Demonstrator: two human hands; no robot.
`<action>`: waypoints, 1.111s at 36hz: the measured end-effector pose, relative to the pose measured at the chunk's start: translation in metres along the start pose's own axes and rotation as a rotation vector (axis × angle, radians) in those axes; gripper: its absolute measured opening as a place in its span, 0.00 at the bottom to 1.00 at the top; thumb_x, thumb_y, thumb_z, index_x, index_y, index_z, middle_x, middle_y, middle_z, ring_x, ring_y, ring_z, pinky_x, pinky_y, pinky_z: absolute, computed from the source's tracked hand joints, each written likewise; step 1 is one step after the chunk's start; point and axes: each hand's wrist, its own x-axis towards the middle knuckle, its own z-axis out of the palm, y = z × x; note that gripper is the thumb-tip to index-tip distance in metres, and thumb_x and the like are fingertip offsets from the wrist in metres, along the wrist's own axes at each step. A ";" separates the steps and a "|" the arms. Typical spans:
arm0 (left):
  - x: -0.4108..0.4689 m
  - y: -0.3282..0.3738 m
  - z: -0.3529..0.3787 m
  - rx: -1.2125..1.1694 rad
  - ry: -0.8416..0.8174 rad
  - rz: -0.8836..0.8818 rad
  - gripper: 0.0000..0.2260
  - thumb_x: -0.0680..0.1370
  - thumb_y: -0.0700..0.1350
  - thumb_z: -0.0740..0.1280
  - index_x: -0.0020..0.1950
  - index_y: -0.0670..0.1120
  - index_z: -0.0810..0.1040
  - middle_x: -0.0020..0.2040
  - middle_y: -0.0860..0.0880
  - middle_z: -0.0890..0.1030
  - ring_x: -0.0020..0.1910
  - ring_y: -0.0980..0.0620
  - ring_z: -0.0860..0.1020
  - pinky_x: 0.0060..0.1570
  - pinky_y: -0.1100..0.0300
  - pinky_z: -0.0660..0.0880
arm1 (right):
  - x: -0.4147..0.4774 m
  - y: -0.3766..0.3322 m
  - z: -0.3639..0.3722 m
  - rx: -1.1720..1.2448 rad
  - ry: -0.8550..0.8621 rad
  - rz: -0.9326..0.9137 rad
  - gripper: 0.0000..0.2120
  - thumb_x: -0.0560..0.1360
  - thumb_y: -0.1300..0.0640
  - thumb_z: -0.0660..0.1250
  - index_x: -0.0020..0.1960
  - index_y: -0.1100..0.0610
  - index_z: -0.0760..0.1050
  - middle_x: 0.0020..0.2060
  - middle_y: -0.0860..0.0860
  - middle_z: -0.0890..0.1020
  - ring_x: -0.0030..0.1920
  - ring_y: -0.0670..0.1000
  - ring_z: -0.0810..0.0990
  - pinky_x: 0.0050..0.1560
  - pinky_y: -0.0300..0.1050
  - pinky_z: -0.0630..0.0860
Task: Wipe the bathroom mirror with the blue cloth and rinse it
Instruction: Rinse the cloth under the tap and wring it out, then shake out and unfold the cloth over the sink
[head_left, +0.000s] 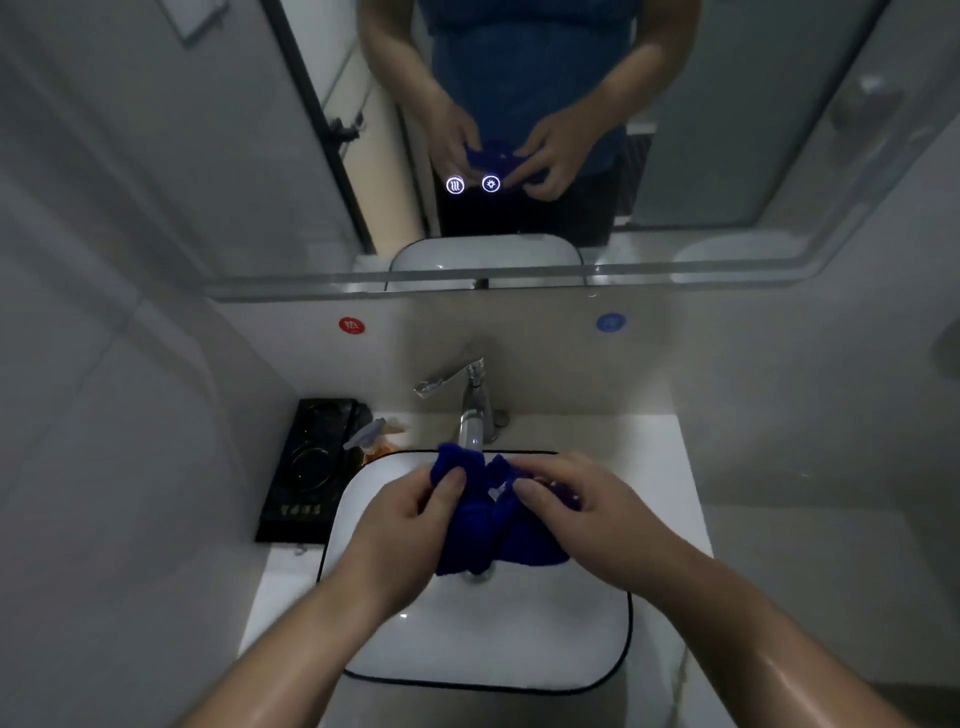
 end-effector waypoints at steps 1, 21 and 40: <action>-0.005 0.001 0.003 -0.017 0.057 0.006 0.13 0.87 0.48 0.61 0.53 0.48 0.84 0.42 0.50 0.87 0.39 0.54 0.84 0.37 0.65 0.77 | -0.001 0.001 -0.004 0.031 0.011 0.019 0.13 0.83 0.42 0.67 0.67 0.33 0.77 0.56 0.41 0.81 0.56 0.41 0.82 0.61 0.48 0.83; -0.066 -0.004 -0.029 -0.258 0.040 -0.478 0.18 0.85 0.56 0.64 0.60 0.43 0.84 0.51 0.39 0.88 0.53 0.38 0.87 0.63 0.41 0.81 | -0.064 -0.093 -0.030 0.062 0.116 -0.457 0.10 0.84 0.61 0.67 0.53 0.47 0.83 0.44 0.46 0.86 0.48 0.51 0.85 0.49 0.44 0.83; -0.137 0.048 -0.054 0.103 0.108 0.541 0.09 0.76 0.51 0.69 0.50 0.66 0.79 0.54 0.62 0.80 0.54 0.61 0.80 0.53 0.63 0.79 | -0.130 -0.208 0.022 -0.019 0.372 -0.320 0.10 0.83 0.55 0.64 0.48 0.46 0.83 0.41 0.46 0.87 0.42 0.44 0.84 0.47 0.44 0.78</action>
